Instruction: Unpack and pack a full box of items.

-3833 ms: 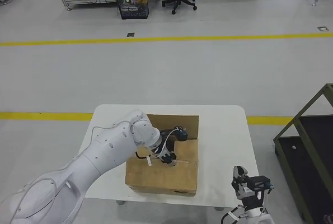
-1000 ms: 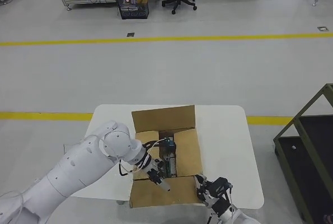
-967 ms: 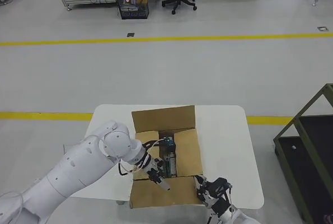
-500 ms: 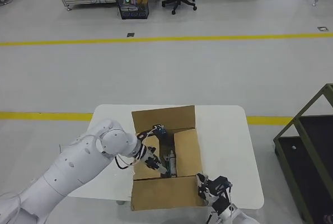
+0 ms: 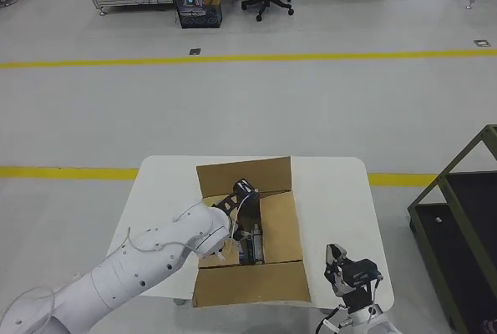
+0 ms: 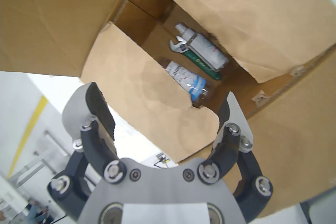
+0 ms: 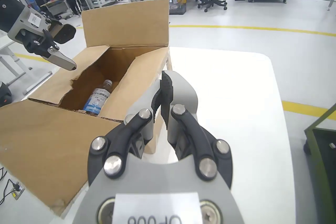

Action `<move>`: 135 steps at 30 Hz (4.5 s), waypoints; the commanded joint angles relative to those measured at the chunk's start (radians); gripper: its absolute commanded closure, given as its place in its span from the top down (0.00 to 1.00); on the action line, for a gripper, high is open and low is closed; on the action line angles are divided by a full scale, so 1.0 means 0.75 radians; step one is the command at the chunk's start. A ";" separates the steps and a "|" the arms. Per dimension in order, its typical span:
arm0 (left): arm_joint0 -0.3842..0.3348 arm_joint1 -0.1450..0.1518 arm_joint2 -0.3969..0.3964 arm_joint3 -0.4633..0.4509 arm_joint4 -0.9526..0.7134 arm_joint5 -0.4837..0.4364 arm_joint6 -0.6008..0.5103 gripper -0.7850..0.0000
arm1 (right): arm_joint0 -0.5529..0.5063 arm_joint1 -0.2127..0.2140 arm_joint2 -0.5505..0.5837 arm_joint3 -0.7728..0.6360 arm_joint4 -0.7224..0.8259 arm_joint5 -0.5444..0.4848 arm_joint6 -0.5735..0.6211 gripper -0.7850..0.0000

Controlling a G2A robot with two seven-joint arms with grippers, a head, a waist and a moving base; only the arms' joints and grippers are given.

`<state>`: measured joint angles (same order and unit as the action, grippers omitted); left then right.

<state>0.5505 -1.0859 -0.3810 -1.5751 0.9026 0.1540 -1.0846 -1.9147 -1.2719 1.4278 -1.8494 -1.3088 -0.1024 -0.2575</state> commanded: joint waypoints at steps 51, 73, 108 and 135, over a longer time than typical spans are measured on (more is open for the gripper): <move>0.129 -0.260 0.075 0.279 0.773 0.130 -0.298 0.00 | 0.006 0.001 0.049 0.060 0.081 0.008 -0.032 0.00; 0.201 -0.299 -0.239 0.316 0.773 0.104 -0.269 0.00 | -0.002 -0.001 0.047 0.045 0.091 0.020 -0.043 0.00; 0.290 -0.252 -0.726 0.153 0.651 0.086 -0.433 1.00 | -0.009 0.000 0.123 0.013 0.185 -0.021 -0.056 0.01; 0.345 -0.305 -0.830 0.083 0.507 0.047 -0.305 1.00 | -0.004 -0.003 0.182 0.105 0.159 0.096 -0.062 0.02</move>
<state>0.8097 -1.3134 -0.9933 -1.4936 1.3290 0.2014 -1.3186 -1.9179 -1.2742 1.5619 -1.7766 -1.1770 -0.0464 -0.3054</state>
